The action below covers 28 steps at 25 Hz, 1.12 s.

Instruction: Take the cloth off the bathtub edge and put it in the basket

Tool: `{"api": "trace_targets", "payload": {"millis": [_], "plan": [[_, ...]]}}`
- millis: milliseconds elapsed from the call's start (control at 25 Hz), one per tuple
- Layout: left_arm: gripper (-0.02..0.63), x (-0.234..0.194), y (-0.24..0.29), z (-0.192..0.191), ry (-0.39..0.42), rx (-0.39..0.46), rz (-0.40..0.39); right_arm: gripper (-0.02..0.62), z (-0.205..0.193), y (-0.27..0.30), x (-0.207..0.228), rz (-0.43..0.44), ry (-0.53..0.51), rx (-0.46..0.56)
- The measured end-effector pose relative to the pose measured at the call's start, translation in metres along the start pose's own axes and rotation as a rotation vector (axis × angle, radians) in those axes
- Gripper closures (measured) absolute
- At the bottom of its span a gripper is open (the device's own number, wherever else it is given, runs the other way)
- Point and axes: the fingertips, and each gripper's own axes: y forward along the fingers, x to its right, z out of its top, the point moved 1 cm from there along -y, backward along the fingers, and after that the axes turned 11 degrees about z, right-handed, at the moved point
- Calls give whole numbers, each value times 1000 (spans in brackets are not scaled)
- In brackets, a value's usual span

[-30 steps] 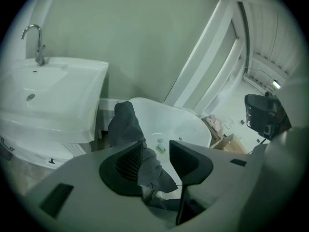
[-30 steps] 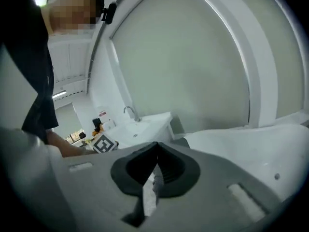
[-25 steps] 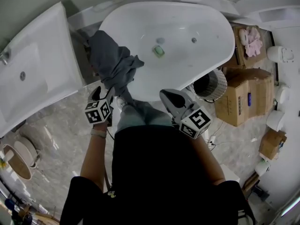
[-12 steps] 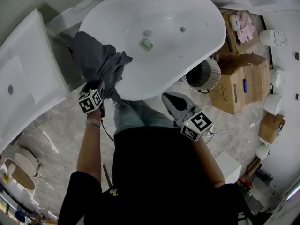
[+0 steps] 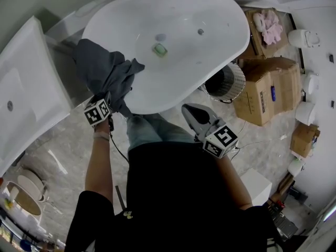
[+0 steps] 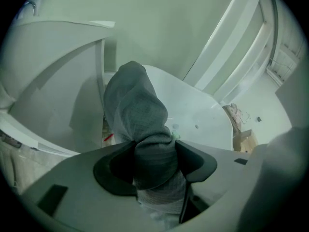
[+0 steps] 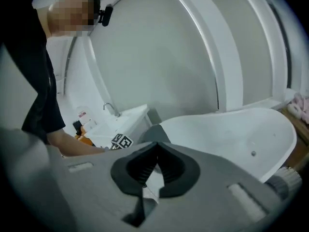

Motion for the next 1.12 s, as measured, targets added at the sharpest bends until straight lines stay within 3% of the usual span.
{"api": "trace_targets", "payload": {"millis": [200, 360, 600, 1120], "plan": [[401, -1, -14, 2, -2, 24, 67, 598, 2, -4, 4, 13, 7, 14], [517, 5, -20, 1, 116, 56, 102, 598, 3, -8, 5, 28, 1, 21], [526, 16, -37, 14, 140, 70, 90, 598, 10, -17, 6, 39, -11, 48], [529, 64, -145, 84, 193, 250, -17, 598, 34, -54, -3, -23, 21, 191]]}}
